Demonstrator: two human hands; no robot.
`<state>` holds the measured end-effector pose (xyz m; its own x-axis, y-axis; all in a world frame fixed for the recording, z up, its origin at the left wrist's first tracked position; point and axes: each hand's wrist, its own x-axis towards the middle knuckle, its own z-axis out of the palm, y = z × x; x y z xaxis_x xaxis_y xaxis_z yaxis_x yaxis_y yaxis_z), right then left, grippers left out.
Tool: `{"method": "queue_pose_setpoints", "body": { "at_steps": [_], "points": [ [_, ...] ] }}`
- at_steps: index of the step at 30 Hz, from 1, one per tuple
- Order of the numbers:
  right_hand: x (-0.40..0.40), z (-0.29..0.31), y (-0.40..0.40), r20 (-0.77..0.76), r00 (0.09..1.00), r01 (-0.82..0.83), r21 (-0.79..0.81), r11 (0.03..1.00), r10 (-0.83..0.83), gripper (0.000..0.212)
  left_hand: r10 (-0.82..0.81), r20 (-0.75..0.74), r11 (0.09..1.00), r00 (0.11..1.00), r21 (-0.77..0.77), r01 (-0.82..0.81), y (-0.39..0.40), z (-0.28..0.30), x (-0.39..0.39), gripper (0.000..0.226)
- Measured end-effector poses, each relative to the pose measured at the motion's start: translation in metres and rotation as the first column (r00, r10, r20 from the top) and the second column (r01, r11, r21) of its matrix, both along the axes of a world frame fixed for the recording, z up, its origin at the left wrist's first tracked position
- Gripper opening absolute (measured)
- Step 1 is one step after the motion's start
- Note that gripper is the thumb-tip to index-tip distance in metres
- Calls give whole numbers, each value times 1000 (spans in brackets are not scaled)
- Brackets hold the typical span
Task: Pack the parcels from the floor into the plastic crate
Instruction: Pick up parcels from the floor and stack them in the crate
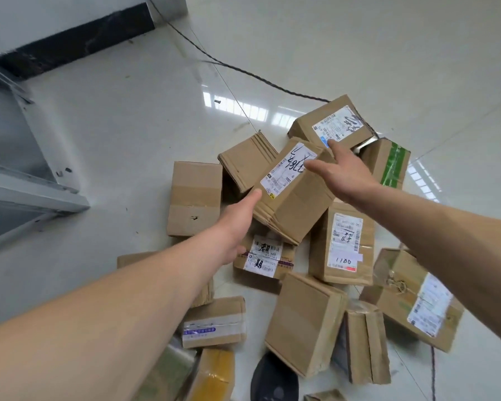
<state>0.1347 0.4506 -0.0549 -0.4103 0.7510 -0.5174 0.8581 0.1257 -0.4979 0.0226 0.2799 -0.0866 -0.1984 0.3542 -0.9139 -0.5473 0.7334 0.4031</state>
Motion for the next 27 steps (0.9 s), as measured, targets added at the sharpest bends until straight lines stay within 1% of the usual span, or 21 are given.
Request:
{"method": "queue_pose_setpoints", "body": {
  "at_steps": [2,4,5,7,9,12,13,15,16,18,20,23,27],
  "points": [
    [-4,-14,12,35,999,-21,-15,1000,21,78,60,63,998,996,17,-61,7,-14,4,74],
    [-6,-25,16,22,1000,-12,-66,998,13,68,124,142,991,982,40,-131,10,-25,8,74],
    [-5,-29,17,8,1000,-7,-89,996,8,65,166,194,982,967,58,-181,10,-30,10,73],
    [-4,-29,13,-6,1000,11,-71,997,-11,59,261,289,952,921,84,-296,8,-31,11,67],
    [2,-21,8,-25,996,80,-17,997,-80,53,333,320,922,887,84,-377,3,-19,11,60],
    [21,5,-6,-27,983,185,66,981,-183,60,395,294,902,870,57,-428,-10,14,11,63],
    [29,16,-12,-32,975,220,74,973,-218,56,390,276,905,878,60,-421,-15,28,9,63],
    [43,43,-30,-36,950,313,58,948,-311,39,349,231,926,908,63,-372,-28,59,6,58],
    [49,56,-42,-31,931,364,49,930,-363,38,304,206,944,930,63,-323,-36,76,5,54],
    [58,85,-70,-32,892,452,29,891,-452,50,212,155,972,965,64,-224,-54,111,1,50],
    [59,120,-101,-45,840,541,-21,841,-541,54,155,93,985,983,65,-162,-76,149,-2,48],
    [52,177,-151,-58,801,594,-52,803,-596,45,121,19,987,993,103,-122,-112,214,-14,38],
    [40,258,-216,-80,780,615,-83,784,-620,43,84,-46,989,995,128,-78,-166,296,-36,41]
  ]
}}
